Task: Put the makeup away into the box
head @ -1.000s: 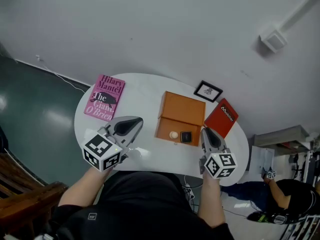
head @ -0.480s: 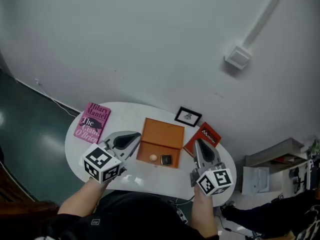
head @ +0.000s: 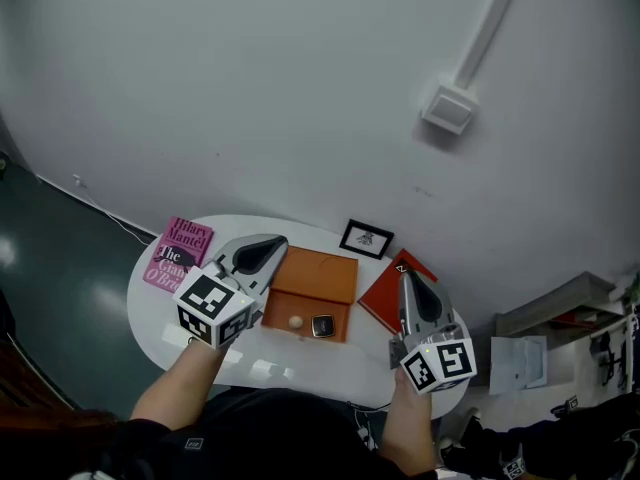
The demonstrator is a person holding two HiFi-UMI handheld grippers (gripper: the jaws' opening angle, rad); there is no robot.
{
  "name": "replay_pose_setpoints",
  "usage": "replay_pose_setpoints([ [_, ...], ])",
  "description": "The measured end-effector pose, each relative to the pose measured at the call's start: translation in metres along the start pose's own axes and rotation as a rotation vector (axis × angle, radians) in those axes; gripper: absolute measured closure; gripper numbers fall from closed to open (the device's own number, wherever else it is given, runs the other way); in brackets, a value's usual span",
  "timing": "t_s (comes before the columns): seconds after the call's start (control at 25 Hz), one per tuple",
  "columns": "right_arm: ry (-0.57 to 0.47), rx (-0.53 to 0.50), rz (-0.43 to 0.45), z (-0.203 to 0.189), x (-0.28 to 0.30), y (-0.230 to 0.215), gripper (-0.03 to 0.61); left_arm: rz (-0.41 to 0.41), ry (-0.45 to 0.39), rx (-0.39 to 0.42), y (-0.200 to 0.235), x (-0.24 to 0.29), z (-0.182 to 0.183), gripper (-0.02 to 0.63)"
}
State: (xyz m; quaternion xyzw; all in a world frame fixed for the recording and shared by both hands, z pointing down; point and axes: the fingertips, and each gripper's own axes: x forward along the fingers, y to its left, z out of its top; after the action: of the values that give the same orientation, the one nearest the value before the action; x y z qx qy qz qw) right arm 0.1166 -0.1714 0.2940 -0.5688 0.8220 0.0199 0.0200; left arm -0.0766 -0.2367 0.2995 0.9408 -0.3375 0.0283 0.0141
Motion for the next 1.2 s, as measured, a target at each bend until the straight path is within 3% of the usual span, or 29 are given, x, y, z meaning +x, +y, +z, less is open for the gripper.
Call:
replay_pose_setpoints([
  [0.24, 0.028, 0.005, 0.024, -0.005, 0.005, 0.006, 0.543, 0.022, 0.028, -0.049, 0.0, 0.004, -0.019, 0.6],
  [0.52, 0.016, -0.002, 0.102, -0.004, 0.016, 0.023, 0.545, 0.008, 0.014, -0.031, -0.007, 0.008, -0.012, 0.6],
  [1.2, 0.019, 0.021, 0.096, -0.009, 0.021, 0.022, 0.545, 0.005, 0.009, -0.016, -0.001, 0.006, -0.005, 0.6],
])
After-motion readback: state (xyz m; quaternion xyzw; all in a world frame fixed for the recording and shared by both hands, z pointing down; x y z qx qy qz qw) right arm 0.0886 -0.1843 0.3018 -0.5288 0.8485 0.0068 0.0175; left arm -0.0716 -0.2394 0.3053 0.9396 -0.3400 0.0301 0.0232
